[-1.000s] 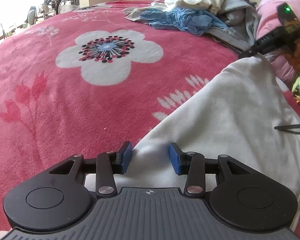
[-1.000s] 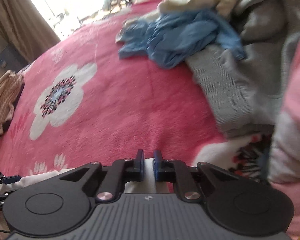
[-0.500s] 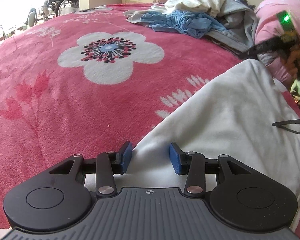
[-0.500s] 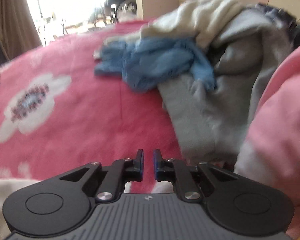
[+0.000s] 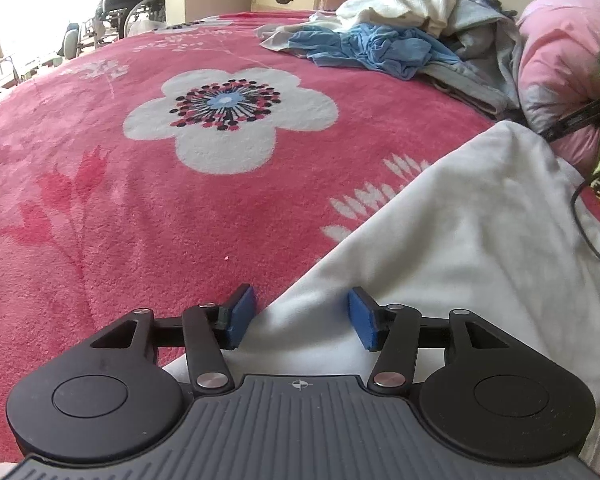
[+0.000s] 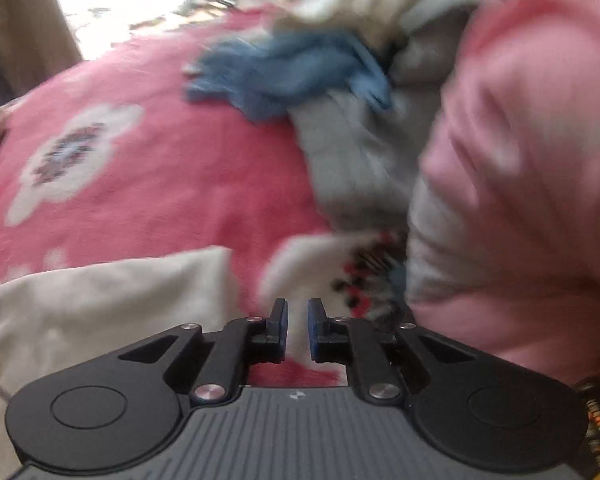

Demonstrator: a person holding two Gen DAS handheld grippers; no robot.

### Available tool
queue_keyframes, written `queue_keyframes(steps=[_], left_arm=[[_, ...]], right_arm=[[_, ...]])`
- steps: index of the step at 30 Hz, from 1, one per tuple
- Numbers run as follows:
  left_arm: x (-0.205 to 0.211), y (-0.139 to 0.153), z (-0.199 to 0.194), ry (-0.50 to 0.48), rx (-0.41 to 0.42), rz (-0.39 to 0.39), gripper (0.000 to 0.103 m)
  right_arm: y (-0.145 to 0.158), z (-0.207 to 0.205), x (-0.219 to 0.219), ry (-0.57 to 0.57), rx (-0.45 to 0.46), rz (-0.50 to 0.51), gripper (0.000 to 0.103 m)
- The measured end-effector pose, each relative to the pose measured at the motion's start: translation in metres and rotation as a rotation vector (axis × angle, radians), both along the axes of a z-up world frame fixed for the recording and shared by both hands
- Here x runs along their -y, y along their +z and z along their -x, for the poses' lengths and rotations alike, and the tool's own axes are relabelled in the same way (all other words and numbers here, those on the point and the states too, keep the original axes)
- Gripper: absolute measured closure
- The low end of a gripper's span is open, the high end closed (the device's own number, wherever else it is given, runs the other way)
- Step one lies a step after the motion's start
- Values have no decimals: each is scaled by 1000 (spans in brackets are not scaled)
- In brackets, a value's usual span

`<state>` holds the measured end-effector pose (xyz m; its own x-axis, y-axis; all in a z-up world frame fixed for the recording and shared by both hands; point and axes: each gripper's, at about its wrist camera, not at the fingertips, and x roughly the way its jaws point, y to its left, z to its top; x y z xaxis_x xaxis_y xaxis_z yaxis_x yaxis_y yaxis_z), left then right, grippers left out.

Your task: Fold clothes

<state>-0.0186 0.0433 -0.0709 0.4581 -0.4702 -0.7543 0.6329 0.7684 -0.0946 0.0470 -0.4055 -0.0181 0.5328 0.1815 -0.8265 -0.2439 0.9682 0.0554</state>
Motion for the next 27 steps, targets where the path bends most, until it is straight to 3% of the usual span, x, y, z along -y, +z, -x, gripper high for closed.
queue_keyframes(steps=[3, 8, 12, 16, 20, 23, 27], left_arm=[[2, 1, 0, 0, 6, -10, 50], [-3, 17, 0, 49, 23, -11, 50], [-44, 50, 5, 140, 50, 55, 50], [-81, 63, 28, 111, 18, 56, 50], [-87, 49, 56, 80, -1, 6, 50], [-96, 24, 64, 148, 11, -71, 50], [-143, 12, 68, 293, -53, 11, 57]], right_arm=[[15, 15, -26, 143, 57, -38, 90], [15, 21, -64, 263, 57, -42, 90], [20, 27, -96, 366, 63, -53, 90], [21, 34, -125, 434, 54, -85, 88], [12, 38, -144, 464, 6, -111, 88], [5, 43, -142, 455, -23, -91, 88], [-2, 50, -124, 415, -44, -29, 88]])
